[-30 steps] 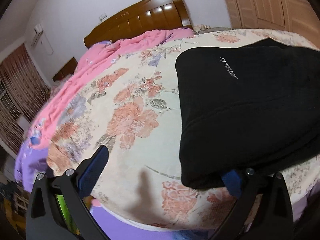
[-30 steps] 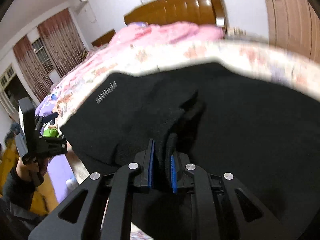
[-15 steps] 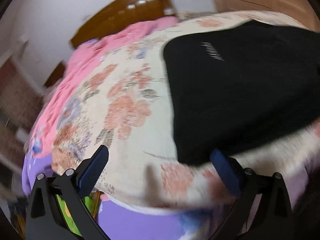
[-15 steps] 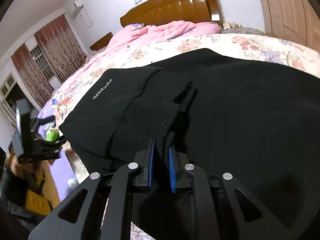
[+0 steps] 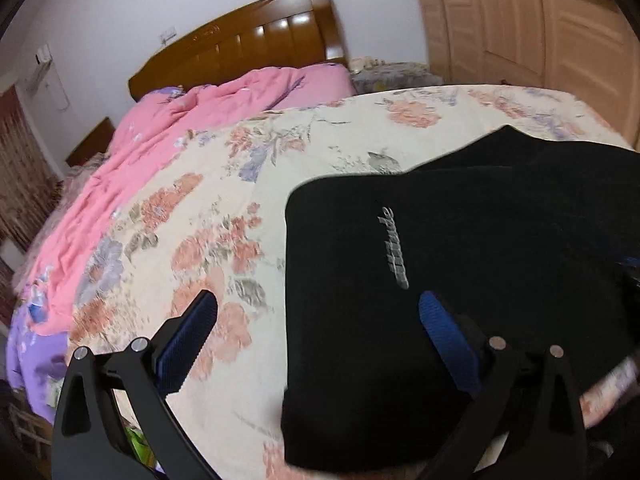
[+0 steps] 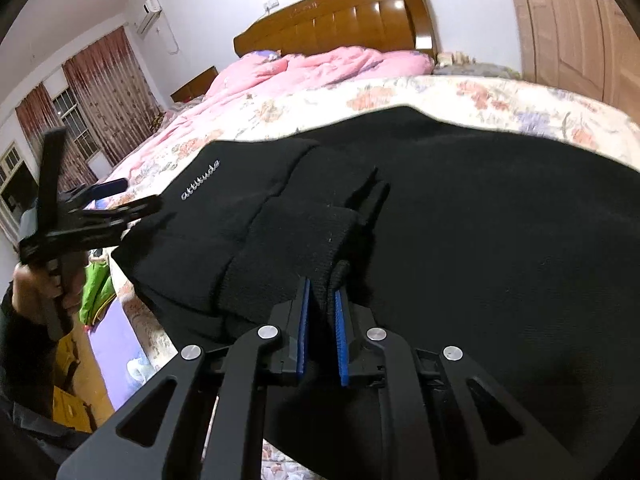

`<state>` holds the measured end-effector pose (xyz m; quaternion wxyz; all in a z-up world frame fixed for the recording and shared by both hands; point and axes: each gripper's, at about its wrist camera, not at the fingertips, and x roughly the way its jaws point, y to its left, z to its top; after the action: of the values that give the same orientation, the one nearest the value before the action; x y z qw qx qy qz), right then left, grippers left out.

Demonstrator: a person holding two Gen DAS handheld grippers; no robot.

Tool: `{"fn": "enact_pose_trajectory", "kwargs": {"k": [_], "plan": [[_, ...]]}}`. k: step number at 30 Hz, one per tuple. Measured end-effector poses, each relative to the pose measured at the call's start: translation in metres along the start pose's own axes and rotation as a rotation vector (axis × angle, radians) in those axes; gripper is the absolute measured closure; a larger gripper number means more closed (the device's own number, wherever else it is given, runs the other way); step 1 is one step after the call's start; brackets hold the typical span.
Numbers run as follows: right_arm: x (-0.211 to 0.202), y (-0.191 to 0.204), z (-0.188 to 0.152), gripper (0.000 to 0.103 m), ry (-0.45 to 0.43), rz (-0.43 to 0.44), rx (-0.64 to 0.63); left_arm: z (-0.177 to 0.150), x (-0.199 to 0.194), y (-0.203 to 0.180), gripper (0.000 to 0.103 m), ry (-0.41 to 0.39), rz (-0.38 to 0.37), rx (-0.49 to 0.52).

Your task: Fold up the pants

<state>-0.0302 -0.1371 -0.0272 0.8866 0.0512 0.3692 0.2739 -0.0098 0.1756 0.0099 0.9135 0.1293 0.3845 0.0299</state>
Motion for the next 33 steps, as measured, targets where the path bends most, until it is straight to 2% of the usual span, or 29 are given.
{"fn": "enact_pose_trajectory", "kwargs": {"k": [3,5,7,9,10,11,12,13,14,17,21,22,24,25,26,27,28,30,33], "plan": [[-0.013,0.01,0.007,0.093,-0.042,-0.042,-0.027,0.011,-0.008,-0.001,0.002,-0.044,-0.039,0.006],[-0.009,0.007,0.006,0.093,-0.015,-0.051,-0.026,0.012,-0.007,0.002,0.002,-0.046,-0.045,0.0],[0.006,-0.002,-0.002,0.093,0.039,-0.046,-0.002,0.007,0.005,0.005,0.002,-0.009,-0.053,-0.007],[0.01,-0.008,-0.003,0.091,0.067,-0.022,0.013,-0.003,0.028,0.008,0.002,0.072,-0.052,-0.019],[0.009,-0.01,0.0,0.086,0.076,-0.011,0.016,-0.006,0.034,0.009,0.002,0.093,-0.064,-0.026],[0.005,-0.011,0.004,0.072,0.086,-0.003,0.02,-0.01,0.041,0.011,0.002,0.117,-0.081,-0.042],[0.001,-0.012,0.007,0.064,0.084,-0.023,0.021,-0.012,0.041,0.012,0.002,0.118,-0.084,-0.05],[-0.005,-0.012,0.01,0.044,0.07,-0.038,0.018,-0.013,0.038,0.014,0.002,0.109,-0.095,-0.055],[-0.012,-0.011,0.015,0.032,0.039,-0.043,0.002,-0.012,0.036,0.016,0.002,0.099,-0.105,-0.056],[-0.012,0.0,0.032,0.032,0.012,-0.062,-0.086,0.006,0.027,0.022,0.002,0.057,-0.134,-0.048],[0.026,0.032,0.067,0.032,0.035,-0.004,-0.253,0.042,0.036,0.02,0.002,0.022,-0.127,-0.003],[0.038,0.04,0.074,0.032,0.036,0.002,-0.301,0.053,0.044,0.02,0.002,0.02,-0.18,-0.009],[0.067,0.051,0.081,0.032,0.104,0.026,-0.359,0.065,0.067,0.022,0.002,0.057,-0.279,-0.049],[0.084,0.051,0.081,0.032,0.152,0.017,-0.373,0.069,0.084,0.019,0.002,0.09,-0.292,-0.056],[0.099,0.048,0.077,0.027,0.191,-0.021,-0.397,0.069,0.098,0.016,0.002,0.115,-0.291,-0.047],[0.102,0.047,0.072,0.024,0.18,-0.053,-0.428,0.067,0.112,0.013,0.001,0.14,-0.282,-0.038],[0.105,0.043,0.069,0.022,0.189,-0.065,-0.433,0.064,0.122,0.013,0.001,0.133,-0.277,-0.046],[0.102,0.031,0.07,0.022,0.186,-0.018,-0.368,0.063,0.124,0.023,0.001,0.124,-0.311,-0.108],[0.104,0.028,0.071,0.022,0.182,0.001,-0.354,0.062,0.122,0.023,0.001,0.117,-0.296,-0.11]]}}
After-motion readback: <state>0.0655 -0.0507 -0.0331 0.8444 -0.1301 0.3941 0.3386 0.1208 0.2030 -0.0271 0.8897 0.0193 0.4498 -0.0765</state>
